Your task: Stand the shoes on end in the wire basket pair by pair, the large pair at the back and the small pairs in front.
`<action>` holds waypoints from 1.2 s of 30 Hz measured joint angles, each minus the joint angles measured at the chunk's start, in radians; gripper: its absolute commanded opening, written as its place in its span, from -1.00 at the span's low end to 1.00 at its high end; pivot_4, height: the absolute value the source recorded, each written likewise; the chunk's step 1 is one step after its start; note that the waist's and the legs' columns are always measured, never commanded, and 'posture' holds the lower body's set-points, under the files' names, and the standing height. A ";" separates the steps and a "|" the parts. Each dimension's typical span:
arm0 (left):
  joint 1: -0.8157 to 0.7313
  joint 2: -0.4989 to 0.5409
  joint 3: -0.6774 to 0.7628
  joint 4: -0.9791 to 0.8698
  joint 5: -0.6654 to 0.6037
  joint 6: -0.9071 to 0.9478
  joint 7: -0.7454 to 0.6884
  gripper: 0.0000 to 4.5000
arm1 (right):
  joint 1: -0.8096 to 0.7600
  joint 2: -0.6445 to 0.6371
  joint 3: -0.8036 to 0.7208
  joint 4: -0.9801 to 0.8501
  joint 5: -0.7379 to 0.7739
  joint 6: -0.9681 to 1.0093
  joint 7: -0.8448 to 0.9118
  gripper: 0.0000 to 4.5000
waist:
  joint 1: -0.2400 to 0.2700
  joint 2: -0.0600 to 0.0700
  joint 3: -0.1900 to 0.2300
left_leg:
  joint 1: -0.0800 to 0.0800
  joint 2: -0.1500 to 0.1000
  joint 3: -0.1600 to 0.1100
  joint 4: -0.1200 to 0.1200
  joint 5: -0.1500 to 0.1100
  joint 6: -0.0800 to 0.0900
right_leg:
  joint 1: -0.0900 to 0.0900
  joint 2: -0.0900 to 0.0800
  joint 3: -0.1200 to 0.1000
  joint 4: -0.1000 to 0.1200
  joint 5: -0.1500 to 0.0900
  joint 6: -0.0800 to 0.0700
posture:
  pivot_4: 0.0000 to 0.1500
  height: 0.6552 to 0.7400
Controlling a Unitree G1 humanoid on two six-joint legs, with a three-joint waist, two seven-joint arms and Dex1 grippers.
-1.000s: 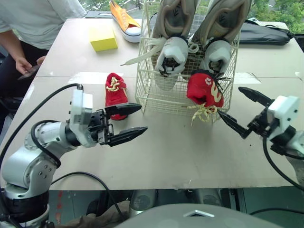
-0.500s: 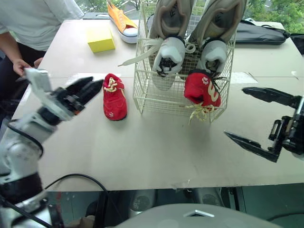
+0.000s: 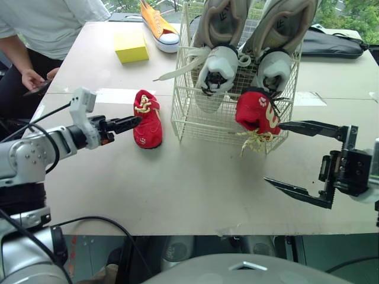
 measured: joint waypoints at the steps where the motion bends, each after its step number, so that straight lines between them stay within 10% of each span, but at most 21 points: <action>1: -0.027 0.000 -0.003 0.034 0.003 0.017 -0.006 0.68 | 0.005 -0.003 -0.015 -0.008 0.011 0.007 -0.003 0.99 | 0.000 0.000 0.000 | 0.000 0.000 0.000 0.000 0.000 0.000 | 0.000 0.000 0.000 0.000 0.000 0.000 | 1.00 1.00; 10: -0.181 0.028 -0.123 0.303 0.111 0.077 -0.152 0.68 | 0.015 -0.025 -0.062 -0.030 0.074 0.036 -0.027 0.99 | 0.002 0.000 0.000 | -0.001 -0.003 0.002 0.000 0.000 0.000 | 0.000 -0.001 -0.001 0.000 0.000 0.000 | 1.00 1.00; 21: -0.264 -0.046 -0.260 0.454 0.308 -0.086 -0.357 -0.94 | 0.064 -0.036 -0.111 -0.032 0.065 0.055 -0.027 1.00 | 0.009 0.000 -0.002 | -0.001 -0.006 0.001 0.002 0.000 0.000 | 0.003 -0.004 -0.003 -0.001 0.000 0.000 | 1.00 1.00; 36: -0.133 -0.284 0.350 -0.080 0.013 -0.116 -0.015 -0.99 | 0.143 0.013 -0.194 0.051 0.043 0.047 0.078 1.00 | 0.026 -0.005 -0.002 | -0.002 -0.003 -0.010 0.004 0.000 0.000 | 0.007 -0.009 -0.010 -0.001 0.000 0.000 | 1.00 1.00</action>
